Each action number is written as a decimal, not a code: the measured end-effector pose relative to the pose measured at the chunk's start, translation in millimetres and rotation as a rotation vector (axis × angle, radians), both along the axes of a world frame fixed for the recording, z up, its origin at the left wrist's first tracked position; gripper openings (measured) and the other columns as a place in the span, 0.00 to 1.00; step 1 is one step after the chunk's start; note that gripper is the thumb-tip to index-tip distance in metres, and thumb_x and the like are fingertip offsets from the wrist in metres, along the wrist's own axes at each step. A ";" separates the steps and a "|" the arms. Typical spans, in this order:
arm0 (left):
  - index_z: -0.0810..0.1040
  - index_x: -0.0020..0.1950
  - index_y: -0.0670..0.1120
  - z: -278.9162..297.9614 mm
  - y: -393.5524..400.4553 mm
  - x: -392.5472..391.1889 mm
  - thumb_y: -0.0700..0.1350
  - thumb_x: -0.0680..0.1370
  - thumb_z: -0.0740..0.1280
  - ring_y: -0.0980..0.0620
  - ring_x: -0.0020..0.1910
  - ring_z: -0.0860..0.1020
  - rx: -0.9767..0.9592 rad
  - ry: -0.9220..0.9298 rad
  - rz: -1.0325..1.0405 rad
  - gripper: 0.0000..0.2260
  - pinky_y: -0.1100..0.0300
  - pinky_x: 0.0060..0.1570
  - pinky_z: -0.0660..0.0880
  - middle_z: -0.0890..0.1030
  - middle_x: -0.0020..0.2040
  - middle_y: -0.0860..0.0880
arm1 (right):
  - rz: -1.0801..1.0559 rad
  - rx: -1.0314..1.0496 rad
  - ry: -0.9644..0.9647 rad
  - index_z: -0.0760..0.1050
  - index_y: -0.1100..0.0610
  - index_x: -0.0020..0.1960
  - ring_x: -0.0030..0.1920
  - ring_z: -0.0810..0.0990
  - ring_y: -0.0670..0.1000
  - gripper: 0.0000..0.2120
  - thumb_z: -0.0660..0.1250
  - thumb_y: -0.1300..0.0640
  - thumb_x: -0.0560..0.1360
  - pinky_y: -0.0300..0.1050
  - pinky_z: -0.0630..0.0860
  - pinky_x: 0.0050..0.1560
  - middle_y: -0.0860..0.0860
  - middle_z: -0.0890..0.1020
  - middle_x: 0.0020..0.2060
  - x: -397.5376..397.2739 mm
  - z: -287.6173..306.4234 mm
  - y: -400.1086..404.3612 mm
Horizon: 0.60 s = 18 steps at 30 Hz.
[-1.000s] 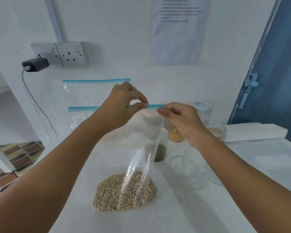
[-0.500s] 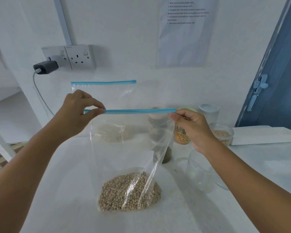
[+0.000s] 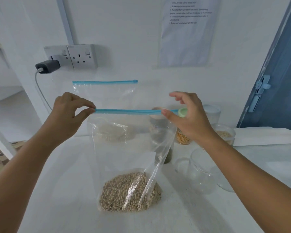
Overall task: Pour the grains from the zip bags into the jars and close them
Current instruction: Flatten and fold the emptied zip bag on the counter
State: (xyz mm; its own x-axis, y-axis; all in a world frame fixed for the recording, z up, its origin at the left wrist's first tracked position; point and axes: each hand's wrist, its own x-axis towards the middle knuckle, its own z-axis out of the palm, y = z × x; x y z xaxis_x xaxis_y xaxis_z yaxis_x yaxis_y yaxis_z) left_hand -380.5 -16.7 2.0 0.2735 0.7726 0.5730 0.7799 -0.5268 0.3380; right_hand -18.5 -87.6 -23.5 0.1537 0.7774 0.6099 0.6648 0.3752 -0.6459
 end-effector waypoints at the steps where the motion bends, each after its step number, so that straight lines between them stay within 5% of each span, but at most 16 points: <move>1: 0.77 0.53 0.67 -0.8 -0.3 1.9 0.51 0.81 0.69 0.46 0.59 0.69 0.014 -0.003 0.000 0.09 0.52 0.62 0.65 0.75 0.54 0.46 | 0.017 0.030 -0.109 0.78 0.44 0.67 0.60 0.73 0.46 0.23 0.77 0.44 0.74 0.39 0.69 0.64 0.46 0.75 0.59 -6.5 10.4 -0.1; 7: 0.84 0.58 0.58 -4.3 -7.8 14.8 0.51 0.81 0.69 0.47 0.60 0.69 0.033 -0.049 -0.002 0.07 0.54 0.62 0.65 0.73 0.53 0.49 | 0.118 -0.276 -0.562 0.80 0.44 0.67 0.59 0.78 0.49 0.18 0.69 0.40 0.80 0.49 0.73 0.63 0.44 0.80 0.58 -47.2 42.4 15.3; 14: 0.77 0.69 0.55 -19.5 -56.3 43.5 0.57 0.79 0.71 0.40 0.65 0.67 0.126 -0.231 0.232 0.19 0.43 0.69 0.64 0.73 0.60 0.44 | 0.203 -0.355 -0.295 0.84 0.47 0.47 0.39 0.82 0.43 0.01 0.75 0.53 0.77 0.43 0.80 0.45 0.43 0.84 0.39 -45.1 31.5 17.9; 18: 0.82 0.48 0.55 -34.9 -108.0 86.3 0.63 0.77 0.68 0.56 0.45 0.74 -0.129 -0.503 0.102 0.12 0.57 0.47 0.69 0.78 0.46 0.54 | 0.234 -0.379 -0.202 0.83 0.49 0.44 0.37 0.82 0.44 0.04 0.77 0.53 0.76 0.40 0.77 0.41 0.45 0.84 0.36 -46.2 31.1 14.8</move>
State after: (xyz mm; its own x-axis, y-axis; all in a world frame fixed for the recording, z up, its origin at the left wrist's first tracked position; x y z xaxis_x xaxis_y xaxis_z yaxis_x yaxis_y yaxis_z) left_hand -294.2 -124.7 -33.0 -0.0908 0.8536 0.5129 0.5495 -0.3866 0.7406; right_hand -64.7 -72.8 7.6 -0.1442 0.9501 0.2766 0.7167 0.2930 -0.6328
